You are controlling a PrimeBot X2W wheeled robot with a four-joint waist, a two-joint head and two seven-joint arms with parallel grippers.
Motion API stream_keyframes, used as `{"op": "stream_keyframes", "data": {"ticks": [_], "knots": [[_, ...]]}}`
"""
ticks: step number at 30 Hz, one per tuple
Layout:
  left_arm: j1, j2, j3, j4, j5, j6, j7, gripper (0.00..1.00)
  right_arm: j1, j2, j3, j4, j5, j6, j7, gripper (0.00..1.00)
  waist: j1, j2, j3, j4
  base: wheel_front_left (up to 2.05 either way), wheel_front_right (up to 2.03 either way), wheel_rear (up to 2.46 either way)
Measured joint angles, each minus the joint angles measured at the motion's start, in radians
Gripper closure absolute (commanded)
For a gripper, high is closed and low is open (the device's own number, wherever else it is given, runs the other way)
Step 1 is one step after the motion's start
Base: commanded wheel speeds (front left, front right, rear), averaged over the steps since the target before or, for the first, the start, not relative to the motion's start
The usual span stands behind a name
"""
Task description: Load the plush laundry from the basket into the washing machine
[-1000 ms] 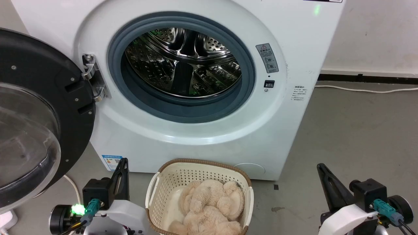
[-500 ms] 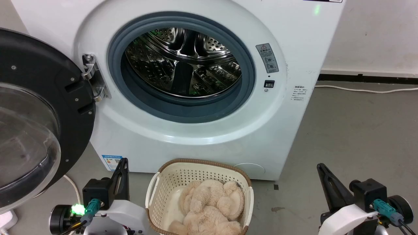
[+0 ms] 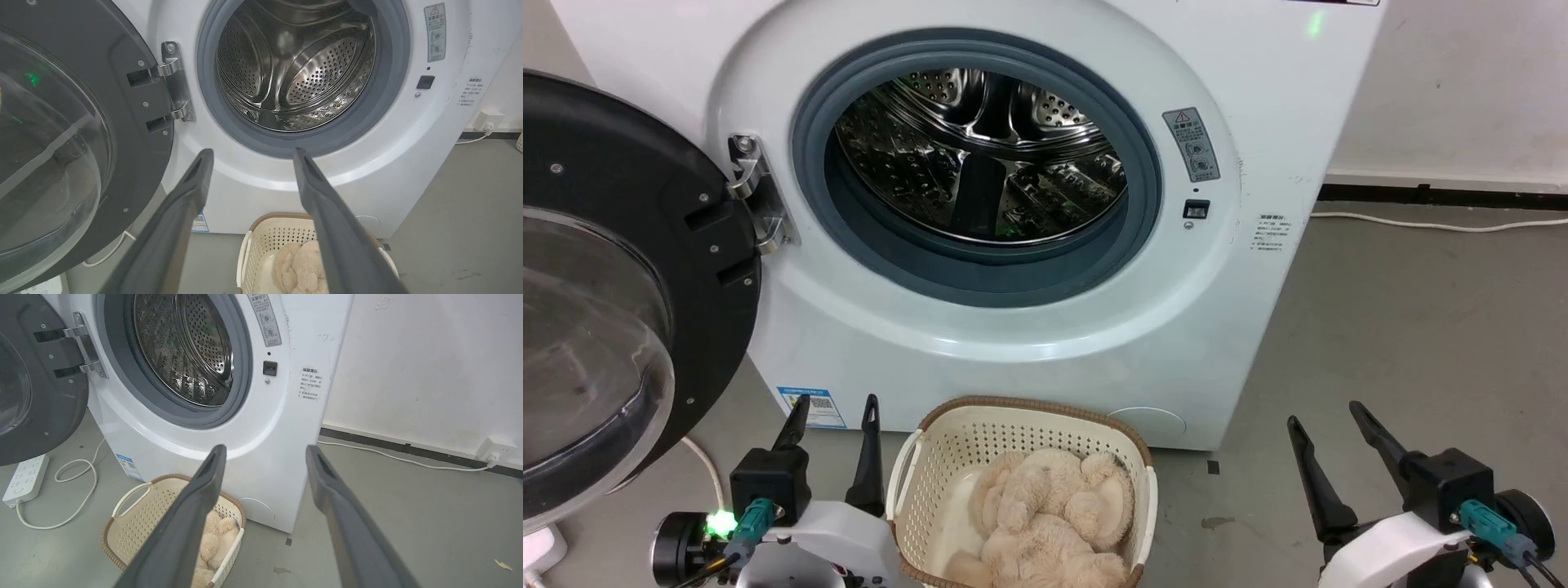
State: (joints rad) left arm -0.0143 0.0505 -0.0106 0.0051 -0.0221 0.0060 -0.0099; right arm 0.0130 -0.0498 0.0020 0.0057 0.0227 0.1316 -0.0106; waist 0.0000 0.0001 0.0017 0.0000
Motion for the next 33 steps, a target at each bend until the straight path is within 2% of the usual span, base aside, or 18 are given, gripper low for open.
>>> {"op": "stream_keyframes", "data": {"ticks": [18, 33], "knots": [[-0.016, 0.009, -0.025, 0.031, -0.055, -0.014, -0.023, 0.0, 0.002, 0.0, -0.005, -0.015, 0.061, 0.0, -0.037, 0.0, 0.0, 0.0, 0.049, -0.016, 0.0, 0.0, 0.0], [-0.178, 0.062, -0.09, 0.17, -0.123, -0.044, -0.02, 0.0, -0.002, 0.0, -0.014, -0.069, 0.126, 0.0, -0.072, 0.0, 0.0001, 0.0, 0.187, -0.073, 0.0, 0.0, 0.0]]}}
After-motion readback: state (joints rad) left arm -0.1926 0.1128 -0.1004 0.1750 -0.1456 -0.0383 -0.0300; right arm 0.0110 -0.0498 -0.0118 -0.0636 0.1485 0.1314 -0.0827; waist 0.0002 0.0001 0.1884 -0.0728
